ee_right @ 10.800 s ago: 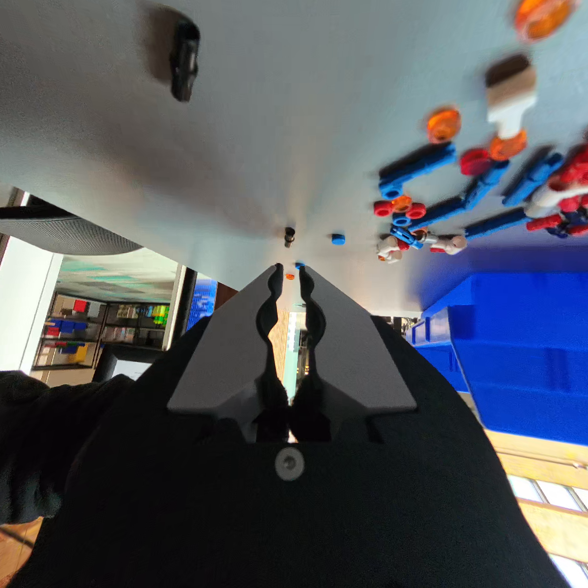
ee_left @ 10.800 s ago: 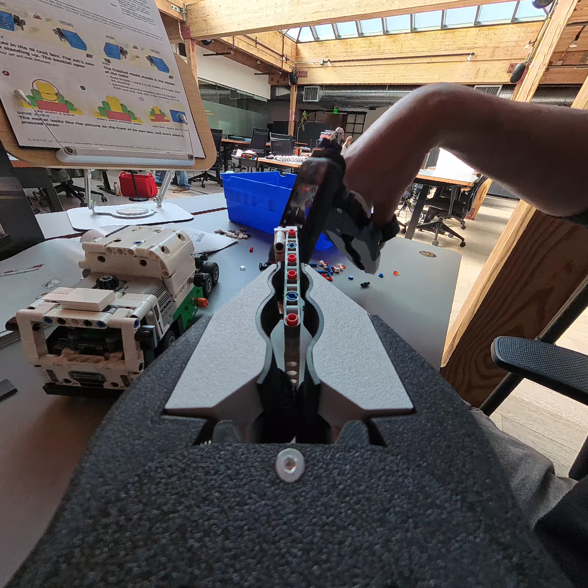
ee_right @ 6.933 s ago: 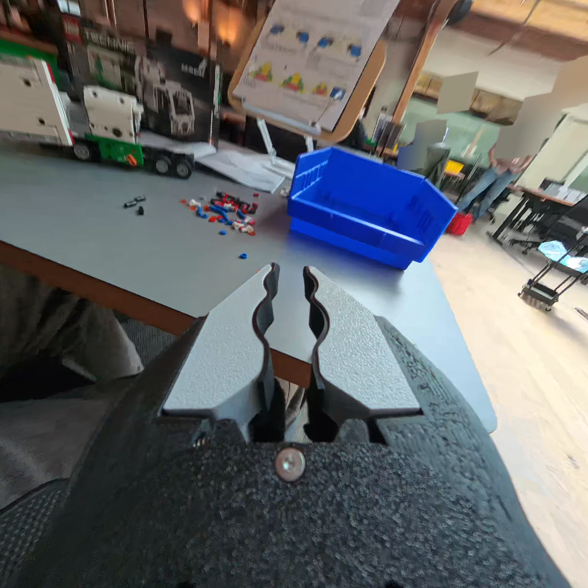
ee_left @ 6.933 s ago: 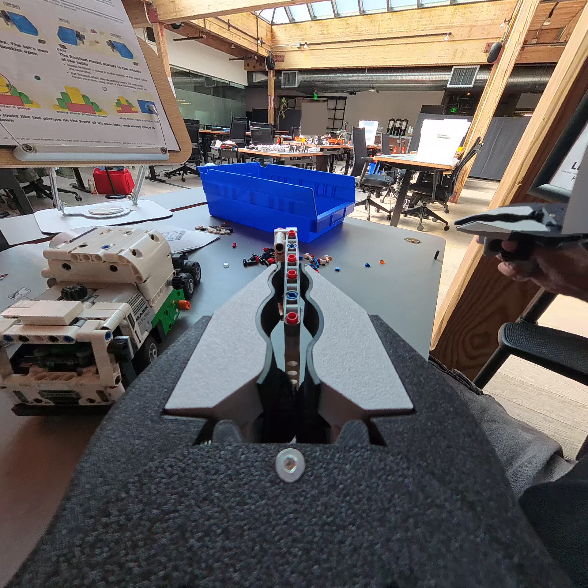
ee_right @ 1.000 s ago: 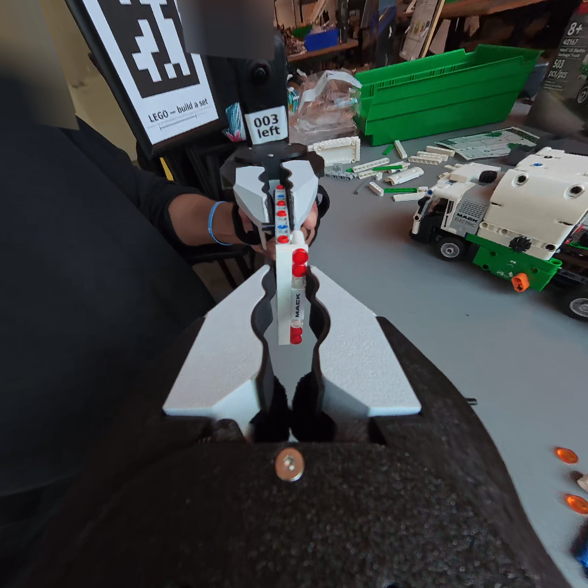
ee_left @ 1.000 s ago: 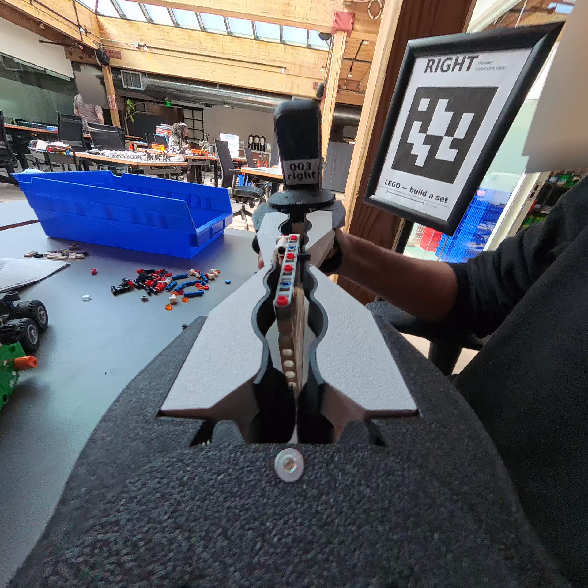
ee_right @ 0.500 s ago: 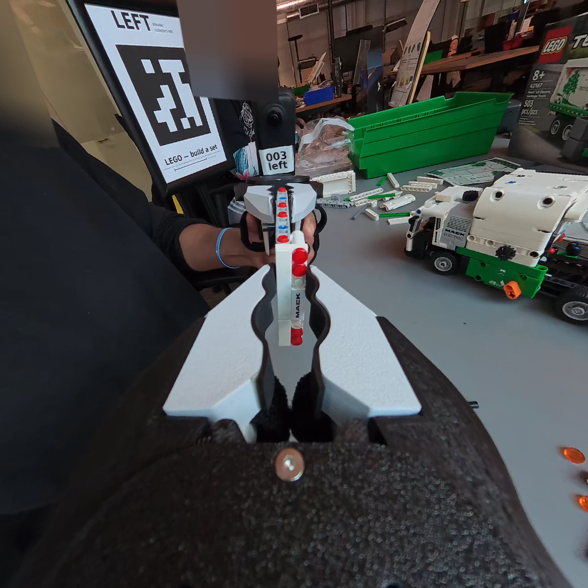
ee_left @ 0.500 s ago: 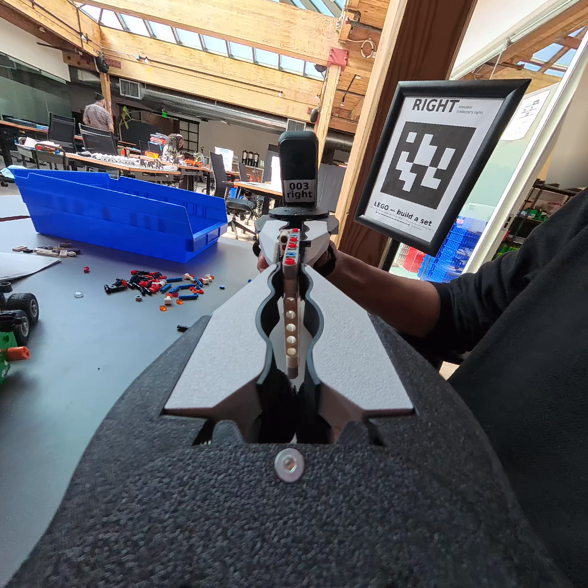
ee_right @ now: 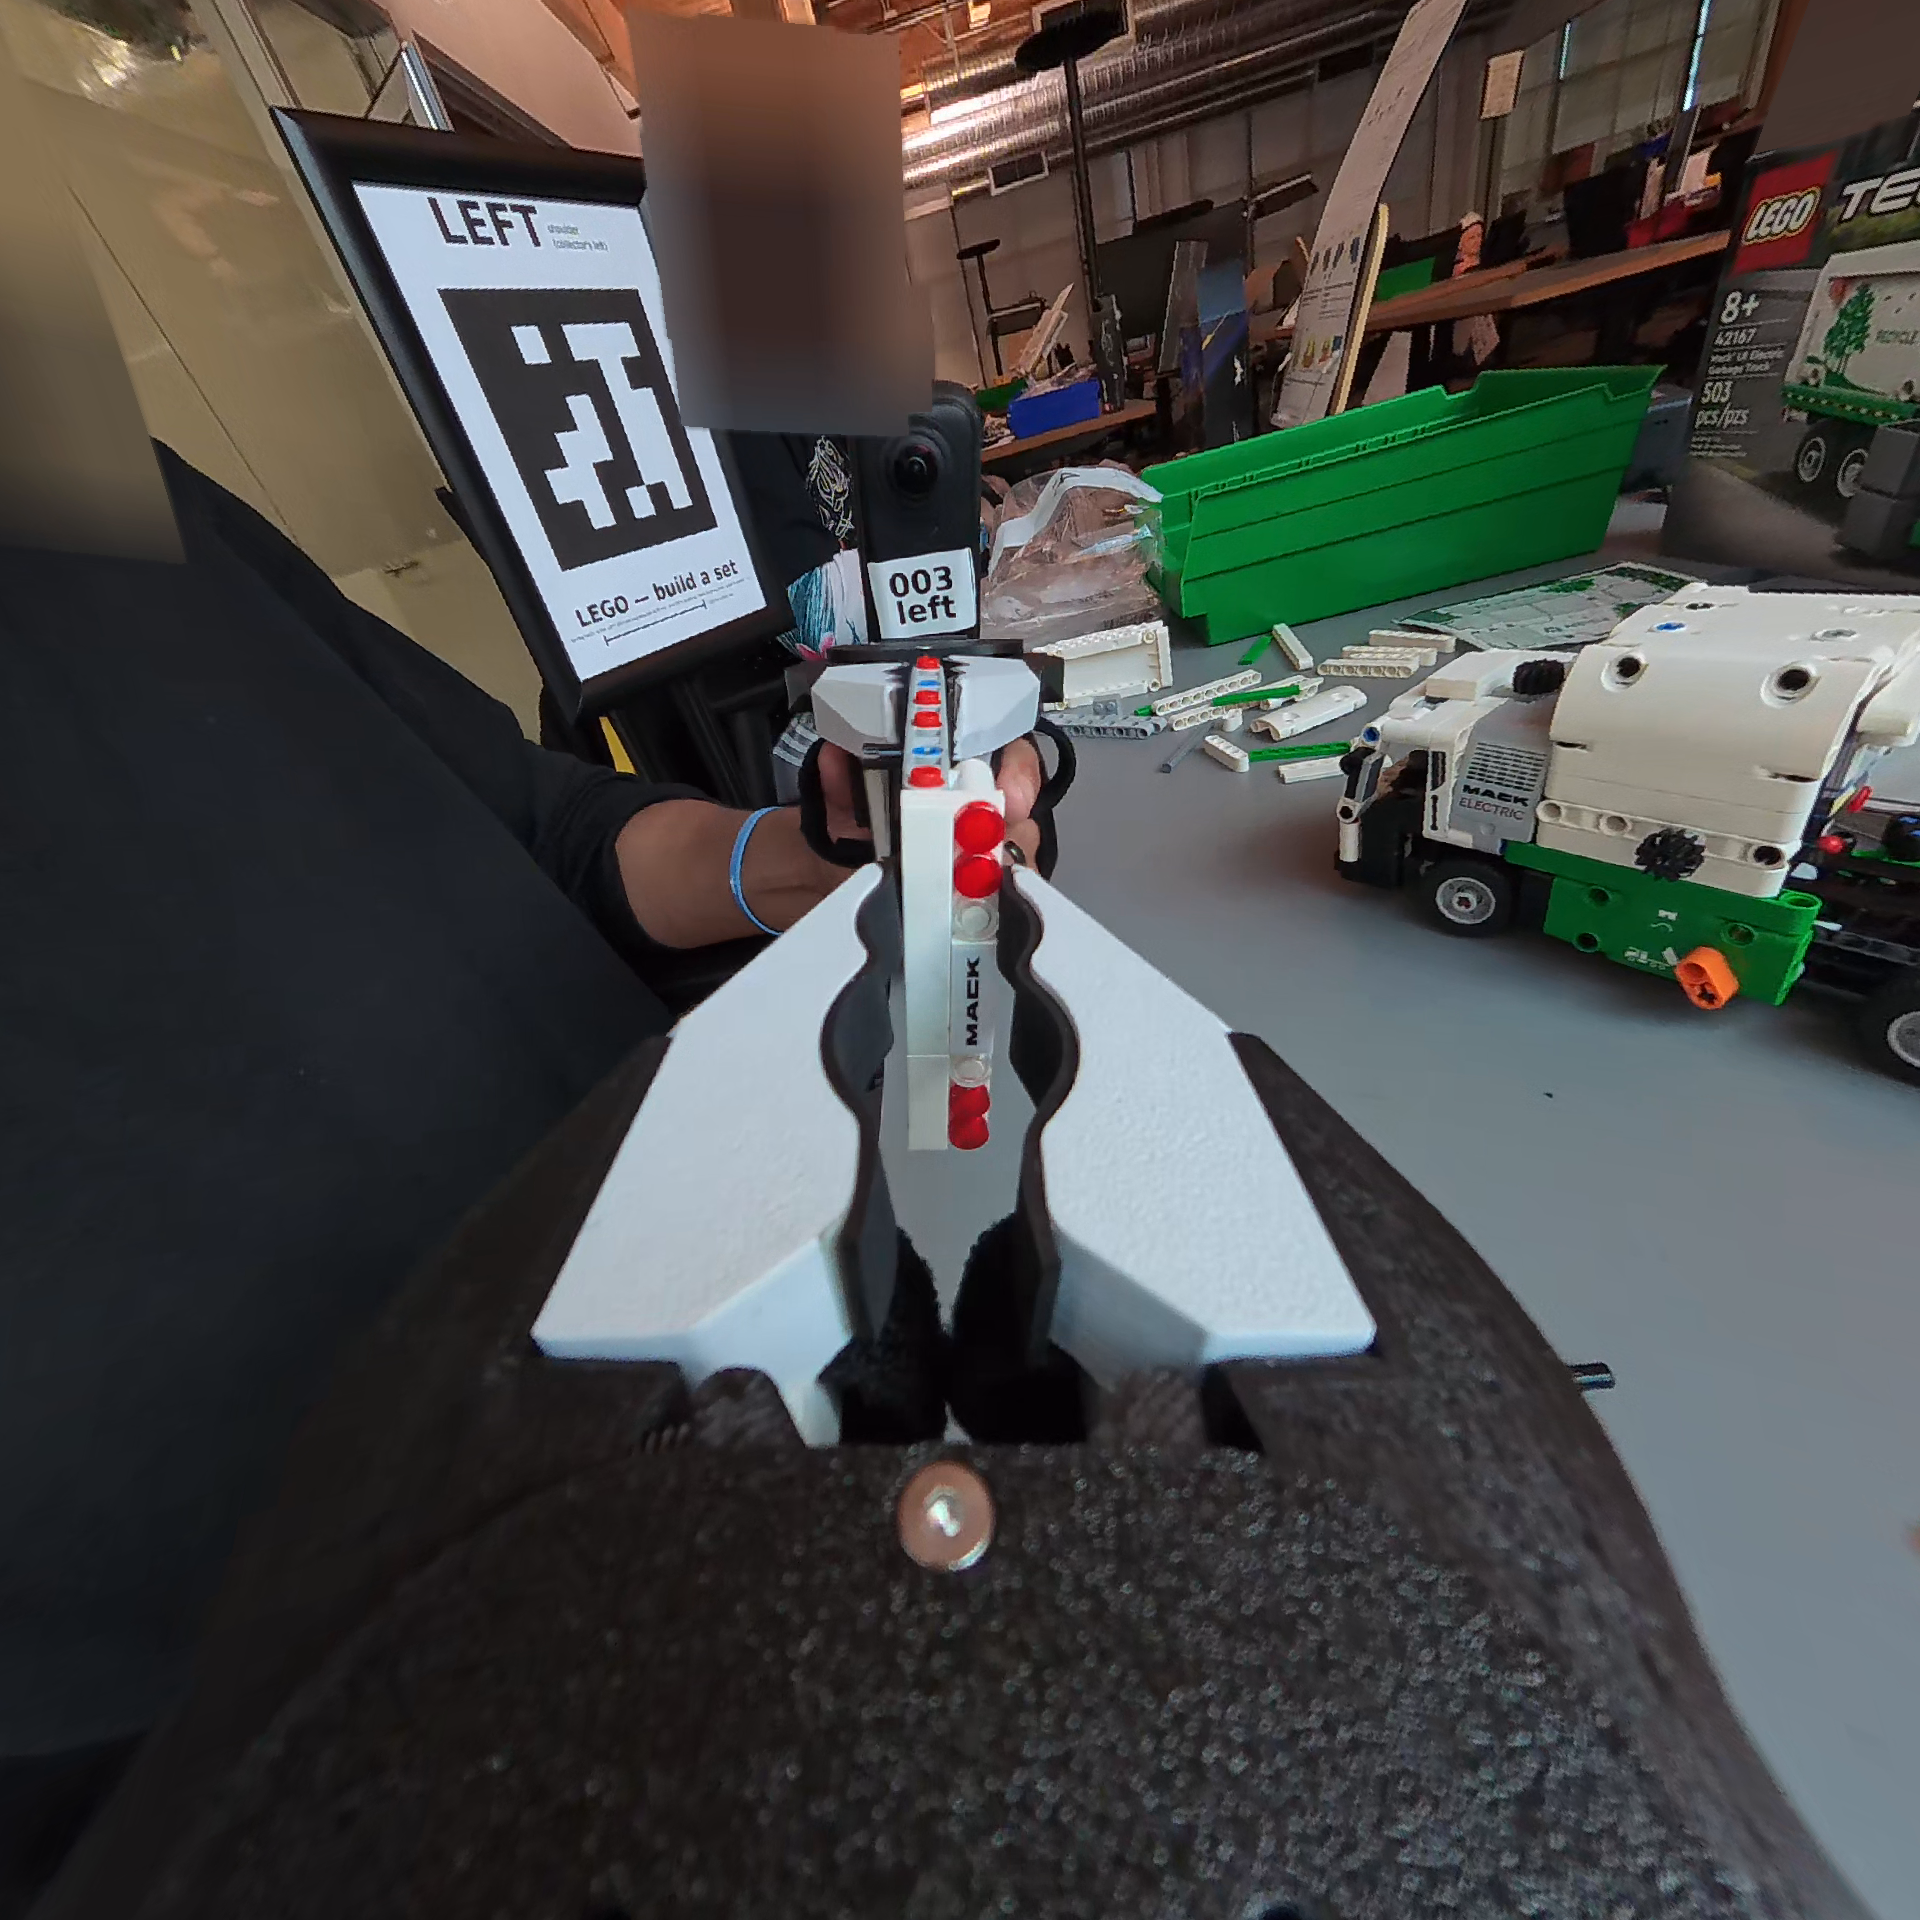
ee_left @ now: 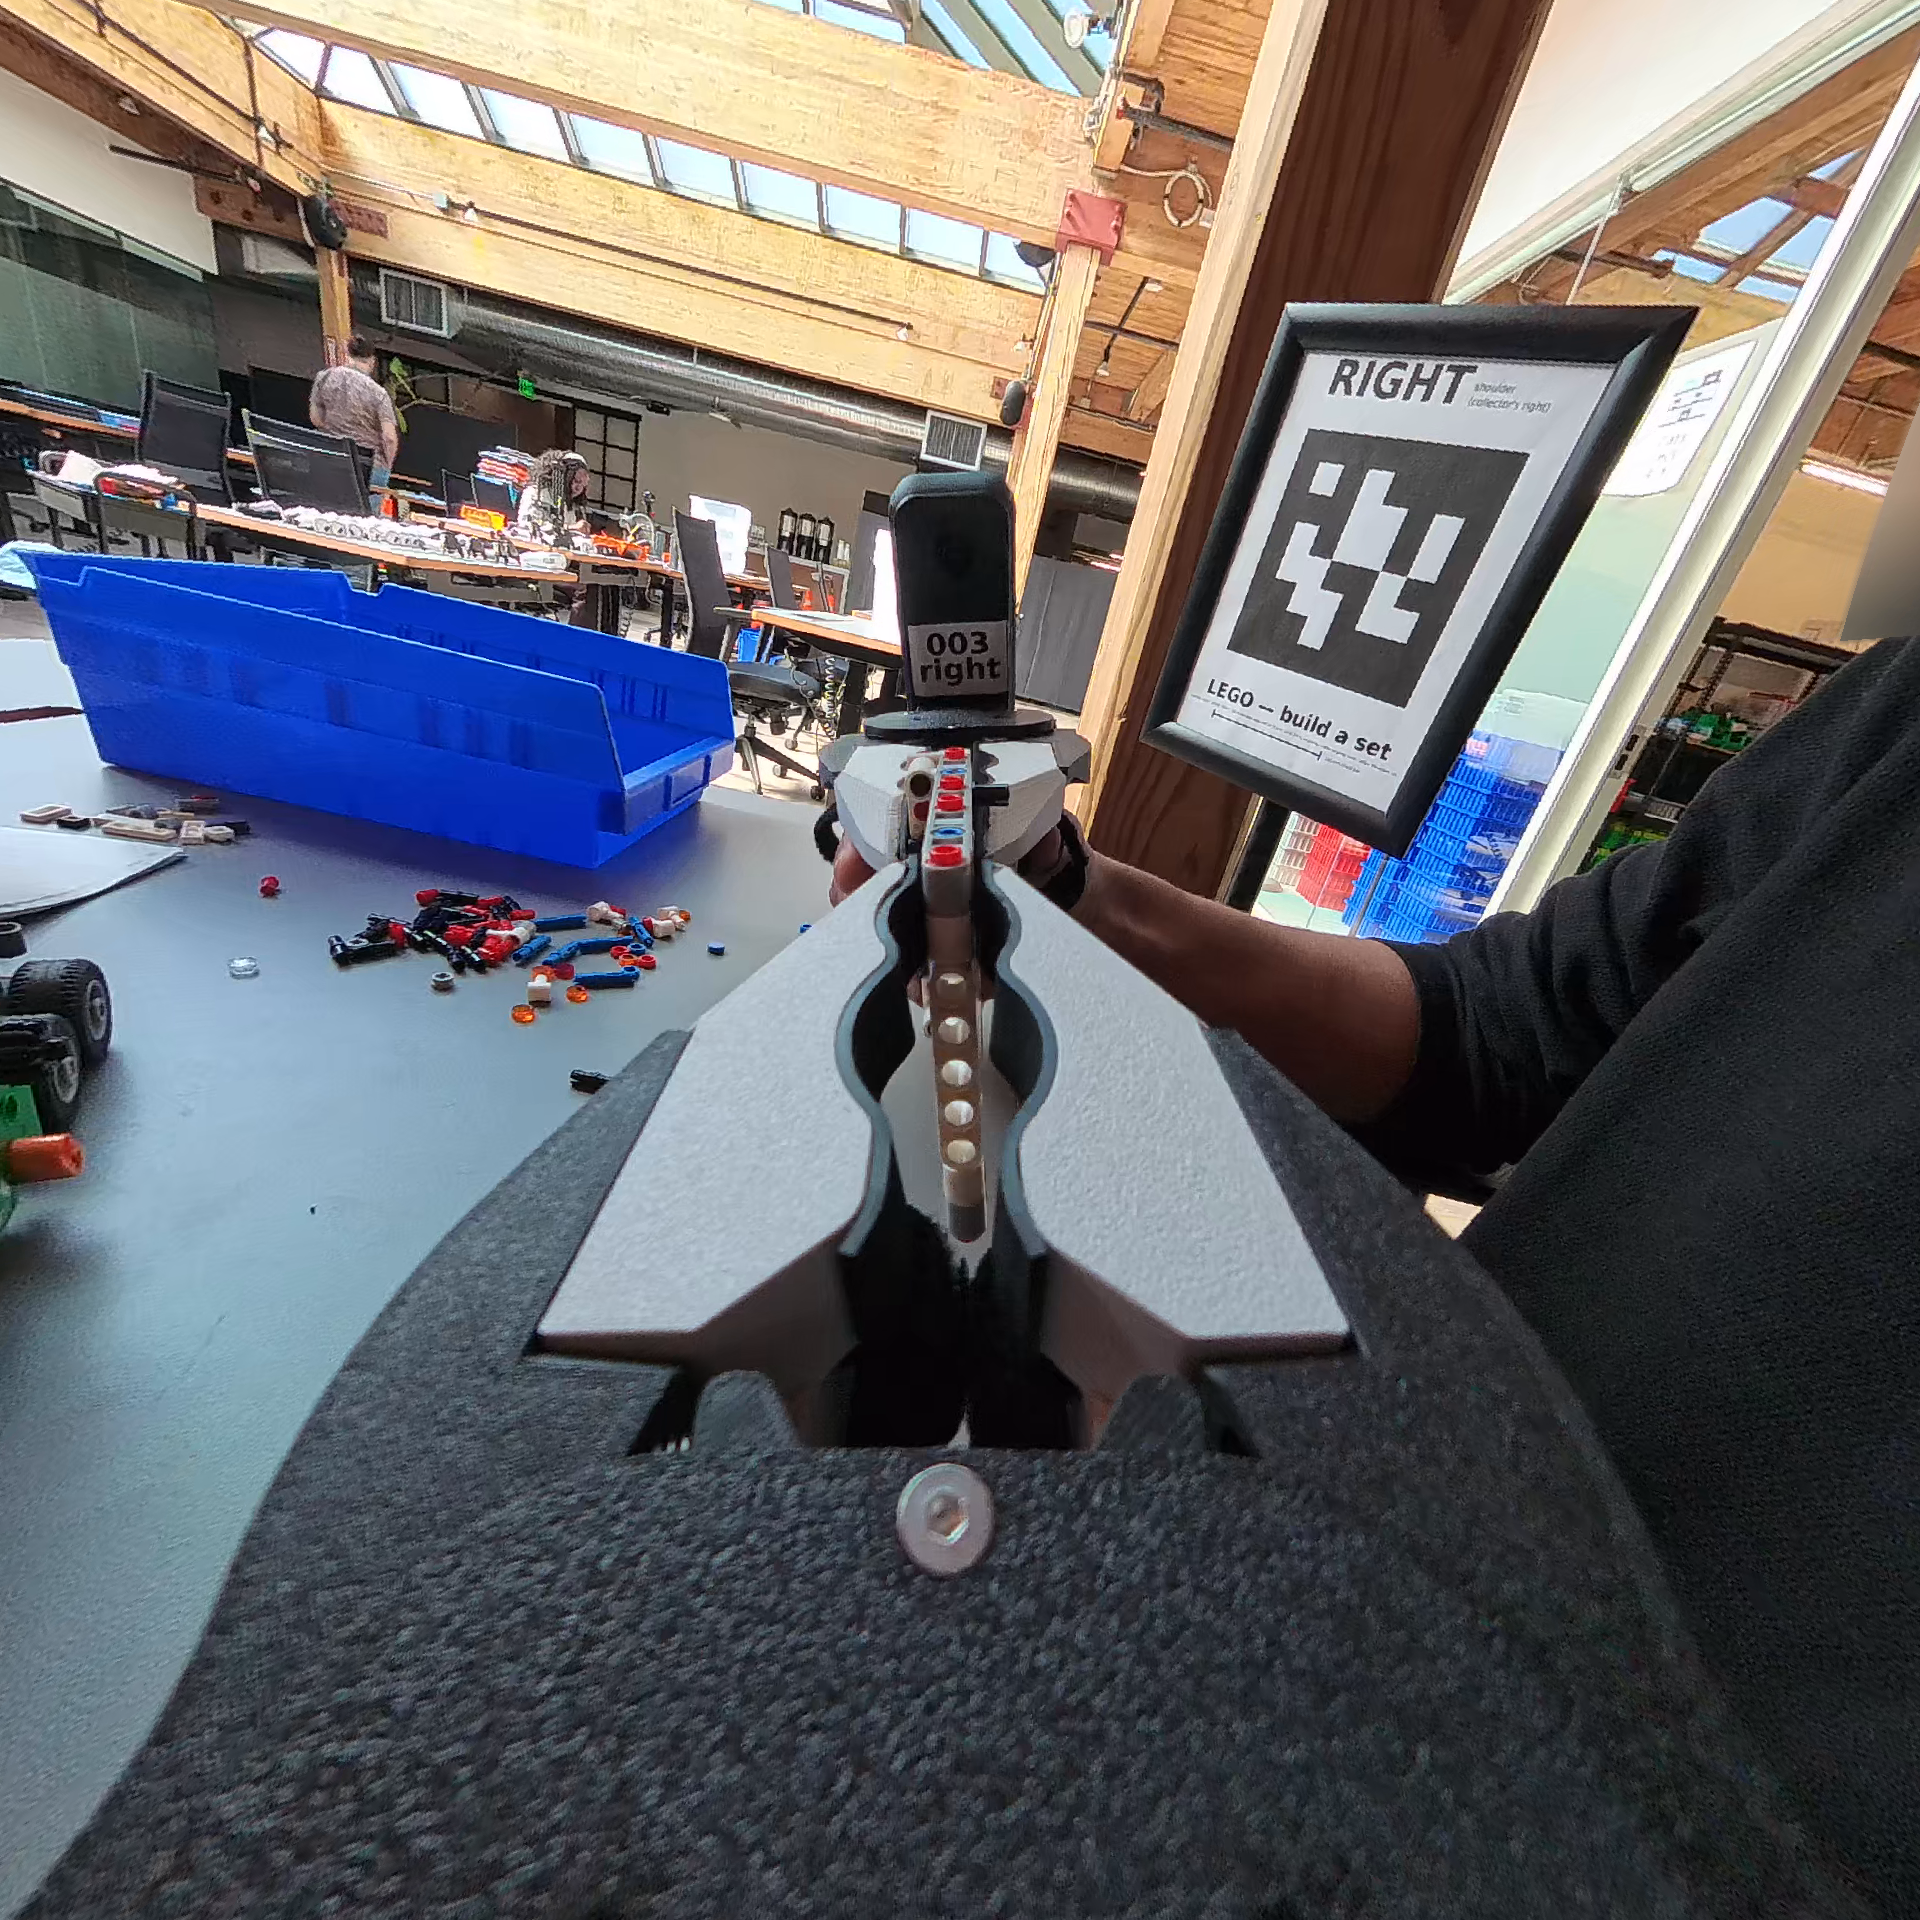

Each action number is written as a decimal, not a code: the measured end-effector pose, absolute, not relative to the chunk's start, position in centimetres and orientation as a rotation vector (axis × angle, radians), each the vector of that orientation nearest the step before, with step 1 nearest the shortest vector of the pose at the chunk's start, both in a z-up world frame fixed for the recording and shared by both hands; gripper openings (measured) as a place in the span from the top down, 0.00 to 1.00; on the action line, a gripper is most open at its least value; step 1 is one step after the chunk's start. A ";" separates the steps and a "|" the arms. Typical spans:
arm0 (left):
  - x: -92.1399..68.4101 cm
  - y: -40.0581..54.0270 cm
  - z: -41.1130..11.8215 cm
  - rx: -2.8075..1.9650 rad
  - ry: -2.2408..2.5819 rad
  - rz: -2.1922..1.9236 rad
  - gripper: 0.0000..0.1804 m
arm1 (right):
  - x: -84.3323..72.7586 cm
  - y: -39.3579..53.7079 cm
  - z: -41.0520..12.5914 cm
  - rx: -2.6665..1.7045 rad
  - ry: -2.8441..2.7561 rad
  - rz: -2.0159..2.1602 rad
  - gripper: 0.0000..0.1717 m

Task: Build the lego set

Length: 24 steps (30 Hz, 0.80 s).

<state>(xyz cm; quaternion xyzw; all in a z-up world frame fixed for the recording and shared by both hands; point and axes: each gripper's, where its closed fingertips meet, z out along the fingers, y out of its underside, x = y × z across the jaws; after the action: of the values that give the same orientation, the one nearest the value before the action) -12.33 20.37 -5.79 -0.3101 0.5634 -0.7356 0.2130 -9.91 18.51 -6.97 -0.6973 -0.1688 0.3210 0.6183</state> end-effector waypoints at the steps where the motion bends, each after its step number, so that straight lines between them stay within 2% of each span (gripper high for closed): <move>1: -12.3 20.4 -5.8 -0.860 1.563 -2.041 0.97 | -10.0 18.5 -7.1 -1.609 -0.389 0.740 0.91; 8: -12.2 21.4 -5.7 -0.928 1.513 -2.045 0.97 | -9.7 19.4 -7.4 -1.680 -0.348 0.652 0.89; 11: -11.7 24.0 -5.6 -1.027 1.443 -1.956 0.97 | -7.6 19.9 -7.1 -1.726 -0.284 0.493 0.81; 17: -11.1 31.1 -5.8 -1.184 1.280 -1.745 0.97 | 3.7 23.0 -7.7 -1.909 0.043 -0.033 0.80; 24: -8.6 32.0 -7.3 -1.323 1.264 -1.922 0.97 | 14.1 29.8 -9.6 -2.075 0.091 -0.196 0.80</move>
<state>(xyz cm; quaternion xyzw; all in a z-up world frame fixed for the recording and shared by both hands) -8.62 31.98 -7.28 -0.4838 0.4624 -0.7027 0.2415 14.11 29.78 -9.59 -0.8594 0.0376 -0.0810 0.5035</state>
